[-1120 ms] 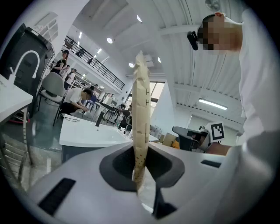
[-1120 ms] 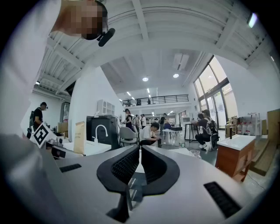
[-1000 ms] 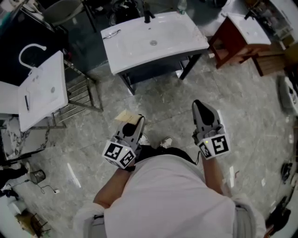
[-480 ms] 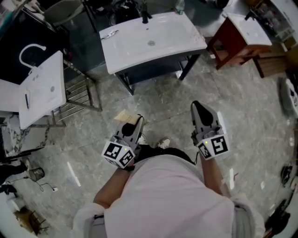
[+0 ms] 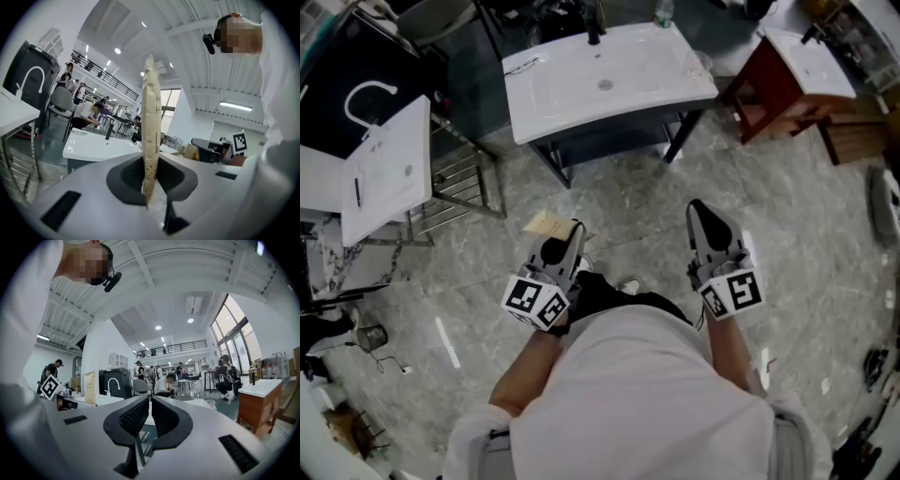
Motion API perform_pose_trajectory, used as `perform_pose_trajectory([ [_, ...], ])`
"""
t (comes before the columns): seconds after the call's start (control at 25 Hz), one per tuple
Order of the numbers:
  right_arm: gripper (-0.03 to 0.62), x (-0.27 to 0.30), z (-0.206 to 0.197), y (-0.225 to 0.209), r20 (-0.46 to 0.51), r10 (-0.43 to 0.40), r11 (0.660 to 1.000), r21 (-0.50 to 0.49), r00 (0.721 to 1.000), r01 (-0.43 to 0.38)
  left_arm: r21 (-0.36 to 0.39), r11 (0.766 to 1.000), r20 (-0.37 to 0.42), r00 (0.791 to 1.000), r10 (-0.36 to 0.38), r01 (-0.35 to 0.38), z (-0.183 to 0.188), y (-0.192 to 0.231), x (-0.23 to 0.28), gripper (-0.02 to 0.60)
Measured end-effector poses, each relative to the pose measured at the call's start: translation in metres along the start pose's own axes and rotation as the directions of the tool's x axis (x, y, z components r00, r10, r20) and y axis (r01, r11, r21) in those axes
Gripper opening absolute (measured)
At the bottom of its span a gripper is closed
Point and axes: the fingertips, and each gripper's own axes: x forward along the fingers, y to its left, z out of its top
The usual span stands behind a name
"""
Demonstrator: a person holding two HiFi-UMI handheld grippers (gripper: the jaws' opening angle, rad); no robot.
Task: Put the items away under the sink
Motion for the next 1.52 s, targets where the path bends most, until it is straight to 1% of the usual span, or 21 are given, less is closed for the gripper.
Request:
perform_pose_trajectory([
  [0.16,0.043,0.010,0.000,-0.004,-0.002,-0.002,1.000,0.004,1.000,0.002,-0.003,1.000,-0.001,1.000,0.012,-0.012,0.006,0.011,0.007,0.040],
  [0.28,0.043,0.019,-0.004,-0.006,-0.015,-0.014,1.000,0.010,1.000,0.014,0.001,1.000,-0.010,1.000,0.002,-0.002,0.008,0.022,0.017,0.040],
  [0.36,0.043,0.028,-0.007,-0.009,-0.024,-0.029,1.000,0.009,0.999,0.029,0.000,1.000,-0.020,1.000,-0.013,0.013,0.007,0.032,0.027,0.040],
  [0.52,0.043,0.051,-0.009,-0.022,-0.042,-0.076,0.997,0.018,0.996,0.077,-0.047,0.998,-0.059,0.997,-0.046,0.043,0.003,0.054,0.055,0.040],
  [0.68,0.043,0.076,-0.008,-0.032,-0.056,-0.102,0.995,-0.002,0.993,0.102,-0.051,0.995,-0.089,0.992,-0.091,0.087,0.008,0.072,0.084,0.040],
  [0.88,0.043,0.110,-0.015,-0.045,-0.075,-0.147,0.989,0.013,0.986,0.149,-0.069,0.989,-0.119,0.983,-0.136,0.129,0.012,0.099,0.113,0.040],
  [1.08,0.043,0.143,-0.015,-0.052,-0.096,-0.183,0.983,0.007,0.978,0.185,-0.106,0.980,-0.142,0.973,-0.183,0.169,0.017,0.126,0.139,0.040],
  [1.28,0.043,0.160,-0.014,-0.056,-0.122,-0.210,0.977,-0.006,0.970,0.211,-0.131,0.963,-0.162,0.953,-0.255,0.235,0.014,0.130,0.165,0.040],
  [1.4,0.043,0.165,-0.014,-0.064,-0.137,-0.207,0.978,-0.015,0.969,0.207,-0.125,0.957,-0.145,0.949,-0.279,0.262,0.023,0.128,0.185,0.040],
  [1.52,0.043,0.169,-0.014,-0.077,-0.142,-0.200,0.980,-0.010,0.970,0.201,-0.119,0.955,-0.138,0.948,-0.286,0.270,0.028,0.122,0.203,0.040],
])
